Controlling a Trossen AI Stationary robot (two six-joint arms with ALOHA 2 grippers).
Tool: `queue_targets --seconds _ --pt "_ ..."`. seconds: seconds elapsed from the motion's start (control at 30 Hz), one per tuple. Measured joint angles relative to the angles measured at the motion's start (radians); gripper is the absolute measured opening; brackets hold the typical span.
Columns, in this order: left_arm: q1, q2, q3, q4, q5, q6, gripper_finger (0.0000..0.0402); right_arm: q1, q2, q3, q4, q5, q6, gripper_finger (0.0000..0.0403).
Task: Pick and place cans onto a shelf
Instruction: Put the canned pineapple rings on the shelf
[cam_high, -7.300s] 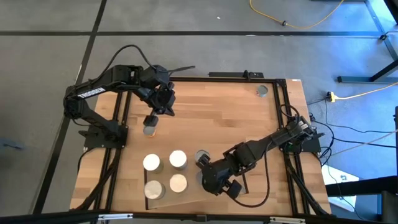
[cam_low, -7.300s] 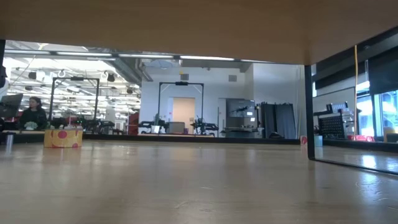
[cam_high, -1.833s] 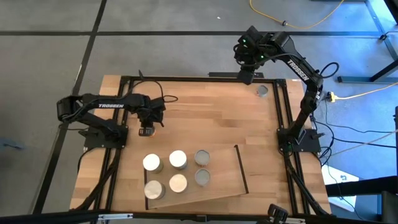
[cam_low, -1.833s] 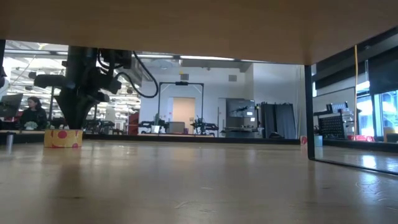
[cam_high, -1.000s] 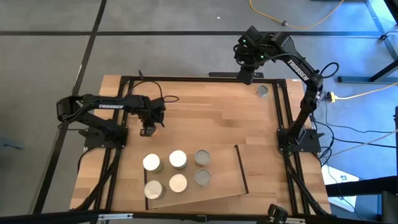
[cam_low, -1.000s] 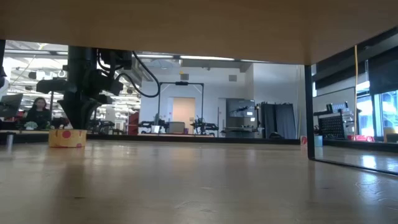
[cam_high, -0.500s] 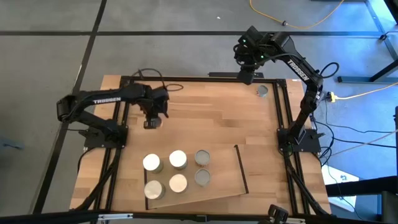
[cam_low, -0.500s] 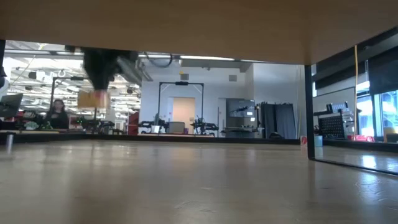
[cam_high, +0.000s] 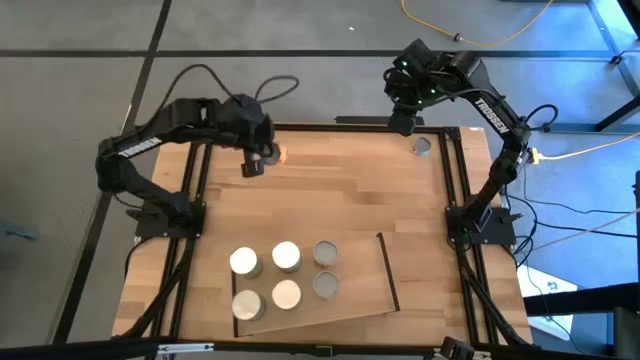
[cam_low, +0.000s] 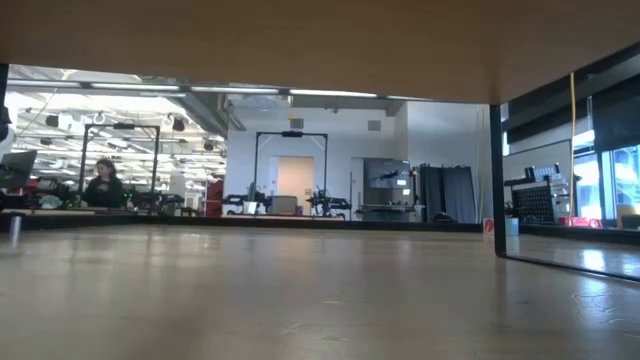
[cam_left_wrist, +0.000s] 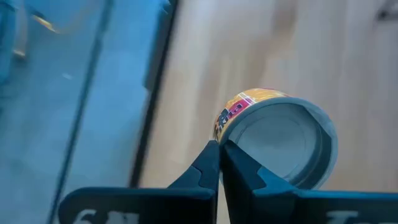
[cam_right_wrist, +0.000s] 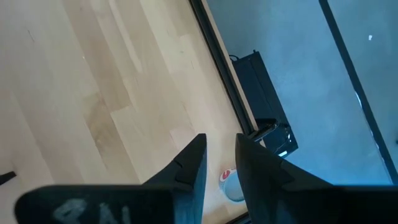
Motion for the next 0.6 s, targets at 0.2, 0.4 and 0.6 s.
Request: queue_targets --seconds 0.2,0.4,0.6 --pt "-0.078 0.119 0.225 -0.005 -0.092 -0.026 0.0 0.0 -0.006 0.0 0.0 -0.001 0.002 0.0087" --pt "-0.142 0.264 0.461 -0.014 -0.091 -0.033 0.0 0.0 -0.016 0.0 0.0 -0.017 -0.002 0.0087" --pt "-0.204 0.384 0.622 -0.026 -0.028 -0.043 0.0 0.0 -0.055 0.0 0.0 -0.16 -0.04 0.0087"
